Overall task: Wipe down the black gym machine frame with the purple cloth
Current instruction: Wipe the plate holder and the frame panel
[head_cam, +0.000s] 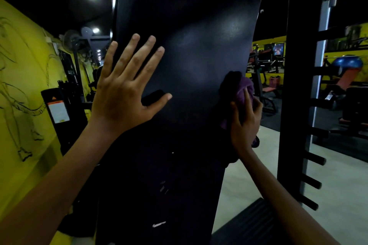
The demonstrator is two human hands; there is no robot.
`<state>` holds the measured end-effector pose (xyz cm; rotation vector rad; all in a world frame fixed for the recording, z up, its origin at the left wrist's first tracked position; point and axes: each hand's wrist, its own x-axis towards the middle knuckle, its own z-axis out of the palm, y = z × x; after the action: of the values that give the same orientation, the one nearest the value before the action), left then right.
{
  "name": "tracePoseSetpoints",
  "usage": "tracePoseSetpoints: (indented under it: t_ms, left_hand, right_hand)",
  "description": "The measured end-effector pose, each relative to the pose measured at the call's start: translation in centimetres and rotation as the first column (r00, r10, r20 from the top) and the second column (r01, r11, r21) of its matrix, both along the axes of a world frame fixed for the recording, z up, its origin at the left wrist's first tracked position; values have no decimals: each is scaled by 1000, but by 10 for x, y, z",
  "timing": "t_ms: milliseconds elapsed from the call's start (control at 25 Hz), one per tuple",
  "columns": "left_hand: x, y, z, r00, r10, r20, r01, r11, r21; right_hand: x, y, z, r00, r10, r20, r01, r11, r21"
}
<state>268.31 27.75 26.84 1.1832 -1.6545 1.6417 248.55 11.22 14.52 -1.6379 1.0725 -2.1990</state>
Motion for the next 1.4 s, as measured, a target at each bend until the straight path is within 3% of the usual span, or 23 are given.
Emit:
tracePoseSetpoints:
  t_ms: [200, 480, 600, 680, 720, 800, 880, 960, 1040, 1120, 1200, 1280, 1400]
  left_hand:
    - [1, 0, 0, 999, 45, 21, -46, 999, 27]
    - [3, 2, -2, 998, -58, -32, 59, 998, 32]
    - [5, 3, -3, 996, -80, -43, 81, 996, 36]
    - [7, 4, -5, 995, -91, -46, 93, 994, 52]
    - [7, 5, -6, 994, -96, -49, 99, 994, 54]
    - [7, 5, -9, 994, -96, -55, 99, 994, 51]
    - [7, 5, -10, 993, -97, -64, 100, 994, 50]
    - [7, 5, -10, 993, -99, -72, 102, 994, 43]
    - [6, 6, -10, 991, -104, -79, 108, 993, 46]
    - [4, 7, -9, 990, -108, -87, 114, 992, 58]
    - [4, 7, -9, 988, -119, -94, 126, 990, 68]
    - [5, 8, -10, 984, -146, -104, 155, 985, 82]
    - [5, 10, -9, 962, -220, -159, 239, 965, 112]
  right_hand:
    - [22, 32, -81, 983, -116, -144, 110, 993, -53]
    - [41, 46, -26, 983, -182, -17, 182, 983, -5]
    - [64, 79, -58, 943, -202, -264, 125, 951, -281]
    - [54, 81, -82, 818, -298, -491, 17, 867, -499]
    - [44, 74, -84, 774, -346, -530, -14, 828, -561]
    - [33, 60, -71, 810, -347, -473, 47, 842, -537]
    - [40, 59, -45, 923, -258, -285, 152, 926, -346]
    - [62, 75, -29, 965, -207, -163, 164, 957, -241]
    - [74, 89, -37, 933, -223, -282, 118, 931, -346]
    - [63, 89, -56, 821, -313, -477, 5, 841, -542]
    - [42, 74, -57, 746, -393, -538, -51, 772, -634]
    - [37, 63, -46, 811, -360, -461, 57, 833, -551]
    - [59, 79, -31, 939, -253, -234, 185, 943, -276]
